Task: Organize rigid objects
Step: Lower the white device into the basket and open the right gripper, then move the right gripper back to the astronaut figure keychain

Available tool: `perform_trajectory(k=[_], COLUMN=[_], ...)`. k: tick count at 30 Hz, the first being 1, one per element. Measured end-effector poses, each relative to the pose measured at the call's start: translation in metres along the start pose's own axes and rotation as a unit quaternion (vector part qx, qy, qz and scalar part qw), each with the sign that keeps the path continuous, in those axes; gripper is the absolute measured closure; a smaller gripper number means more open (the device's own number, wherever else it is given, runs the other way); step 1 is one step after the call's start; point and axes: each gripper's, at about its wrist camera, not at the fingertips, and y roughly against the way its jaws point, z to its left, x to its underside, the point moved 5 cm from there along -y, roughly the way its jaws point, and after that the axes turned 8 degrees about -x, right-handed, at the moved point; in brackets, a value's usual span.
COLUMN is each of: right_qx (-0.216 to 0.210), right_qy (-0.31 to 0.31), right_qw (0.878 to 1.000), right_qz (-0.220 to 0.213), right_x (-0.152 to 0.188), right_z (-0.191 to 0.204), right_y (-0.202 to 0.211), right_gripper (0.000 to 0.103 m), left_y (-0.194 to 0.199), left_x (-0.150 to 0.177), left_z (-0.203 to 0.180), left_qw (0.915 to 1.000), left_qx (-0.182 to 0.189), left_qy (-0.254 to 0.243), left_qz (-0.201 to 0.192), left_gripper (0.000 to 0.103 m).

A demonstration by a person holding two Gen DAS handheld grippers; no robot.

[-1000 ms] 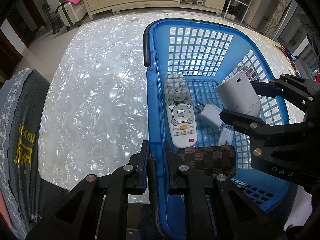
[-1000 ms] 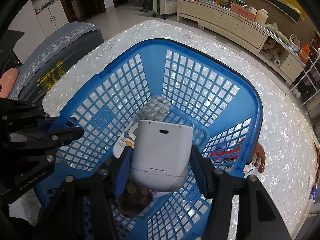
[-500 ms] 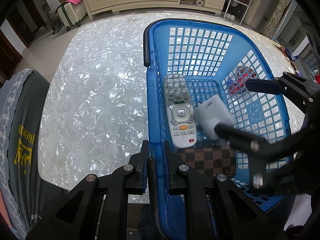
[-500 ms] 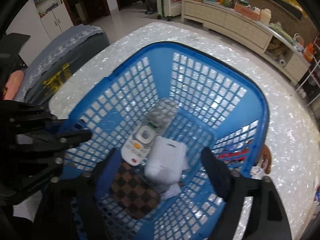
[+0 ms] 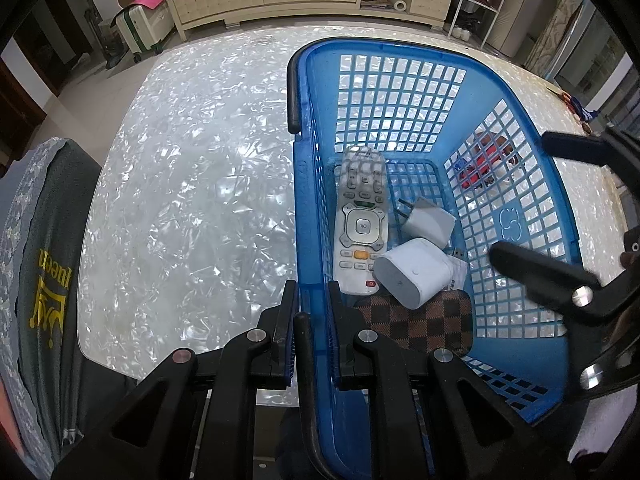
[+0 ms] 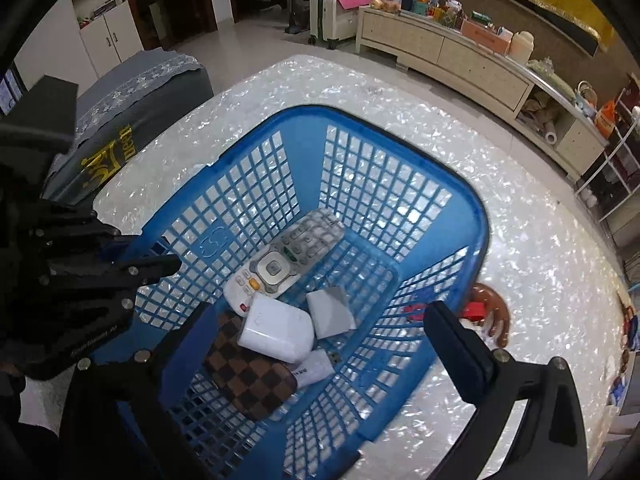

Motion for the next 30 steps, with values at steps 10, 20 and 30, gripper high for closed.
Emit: perform_trajectory(k=[10,20,30], right_qx=[0.015,0.023,0.049], right_qy=[0.008,-0.011,-0.028], right_qw=[1.000,1.000,0.997], right_qz=[-0.006,0.005,0.044], right_x=[0.016,0.039,0.053], right_z=[-0.032,-0.080,-0.134], right_y=[0.030,0.037,0.010], right_gripper=[0.000,0.000,0.000], left_y=[0.000,0.001,0.001], left_x=[0.001,0.001,0.001], left_z=[0.001,0.000,0.001], left_qw=[1.0000,1.0000,1.0000], left_qx=[-0.003,-0.002,0.001], left_qy=[0.000,0.002,0.001], left_qz=[0.000,0.001,0.001], left_gripper=[0.088,0.088,0.088])
